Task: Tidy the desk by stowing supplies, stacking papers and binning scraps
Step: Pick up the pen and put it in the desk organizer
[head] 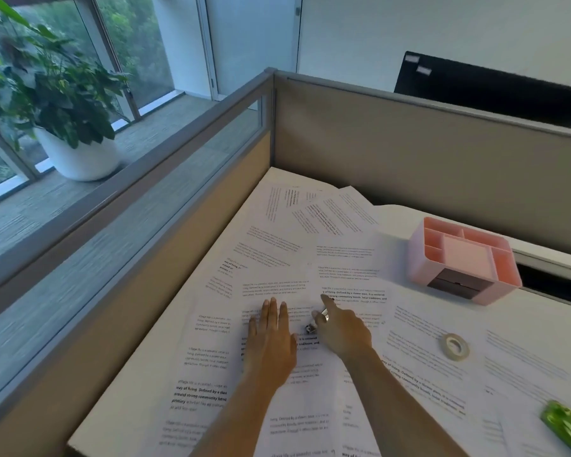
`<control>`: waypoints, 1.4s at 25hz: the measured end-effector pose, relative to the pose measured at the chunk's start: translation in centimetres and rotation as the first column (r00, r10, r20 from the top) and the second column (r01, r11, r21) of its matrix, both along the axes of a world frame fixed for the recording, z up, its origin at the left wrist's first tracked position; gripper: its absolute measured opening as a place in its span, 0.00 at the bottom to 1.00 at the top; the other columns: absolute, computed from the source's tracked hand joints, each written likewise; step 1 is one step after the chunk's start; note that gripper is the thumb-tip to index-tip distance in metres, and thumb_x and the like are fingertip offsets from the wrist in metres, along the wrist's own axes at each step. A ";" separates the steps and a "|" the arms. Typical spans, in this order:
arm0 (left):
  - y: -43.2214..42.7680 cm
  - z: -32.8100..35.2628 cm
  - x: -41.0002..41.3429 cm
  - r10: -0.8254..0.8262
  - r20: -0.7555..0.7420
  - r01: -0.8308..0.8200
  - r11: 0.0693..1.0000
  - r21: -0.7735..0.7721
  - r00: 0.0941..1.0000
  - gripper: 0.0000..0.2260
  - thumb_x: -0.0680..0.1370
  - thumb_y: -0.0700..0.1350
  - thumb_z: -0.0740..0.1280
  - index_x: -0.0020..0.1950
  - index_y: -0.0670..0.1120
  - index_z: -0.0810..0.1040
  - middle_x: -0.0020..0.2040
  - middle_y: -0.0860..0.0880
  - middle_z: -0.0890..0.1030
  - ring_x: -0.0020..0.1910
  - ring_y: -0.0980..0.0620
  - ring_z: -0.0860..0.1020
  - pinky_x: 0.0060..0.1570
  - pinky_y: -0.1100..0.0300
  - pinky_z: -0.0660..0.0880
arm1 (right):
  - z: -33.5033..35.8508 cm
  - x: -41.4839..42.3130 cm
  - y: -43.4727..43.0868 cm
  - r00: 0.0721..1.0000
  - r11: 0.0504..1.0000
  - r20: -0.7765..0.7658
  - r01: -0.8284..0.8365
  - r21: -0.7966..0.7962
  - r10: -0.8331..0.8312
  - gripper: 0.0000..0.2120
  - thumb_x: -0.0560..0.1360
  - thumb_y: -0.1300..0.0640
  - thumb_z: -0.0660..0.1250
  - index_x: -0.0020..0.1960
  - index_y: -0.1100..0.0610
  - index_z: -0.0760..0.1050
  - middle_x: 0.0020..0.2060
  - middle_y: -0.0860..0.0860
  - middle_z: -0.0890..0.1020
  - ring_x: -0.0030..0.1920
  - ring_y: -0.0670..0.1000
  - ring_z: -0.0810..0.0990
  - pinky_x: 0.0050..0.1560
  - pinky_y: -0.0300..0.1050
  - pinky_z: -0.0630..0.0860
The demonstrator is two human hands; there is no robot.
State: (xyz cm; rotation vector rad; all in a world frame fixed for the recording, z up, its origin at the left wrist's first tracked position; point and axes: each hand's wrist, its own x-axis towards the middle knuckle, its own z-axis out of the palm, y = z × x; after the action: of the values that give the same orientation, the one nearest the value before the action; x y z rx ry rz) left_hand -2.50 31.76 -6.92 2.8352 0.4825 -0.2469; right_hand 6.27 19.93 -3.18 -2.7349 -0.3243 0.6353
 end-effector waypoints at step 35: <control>-13.5 -1.8 6.0 -0.216 0.015 0.217 0.974 -0.071 0.976 0.28 0.82 0.50 0.55 0.78 0.42 0.52 0.79 0.41 0.51 0.79 0.44 0.49 0.75 0.46 0.51 | 2.5 3.7 -18.1 0.742 0.503 -0.289 0.638 0.583 -0.605 0.15 0.71 0.62 0.69 0.55 0.54 0.69 0.53 0.58 0.79 0.45 0.59 0.85 0.43 0.49 0.83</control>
State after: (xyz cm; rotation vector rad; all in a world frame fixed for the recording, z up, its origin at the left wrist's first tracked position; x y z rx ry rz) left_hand 3.54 18.23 -8.74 2.8158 0.1579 -0.2878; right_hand 9.96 1.85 -0.71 -1.9166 0.4055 0.2827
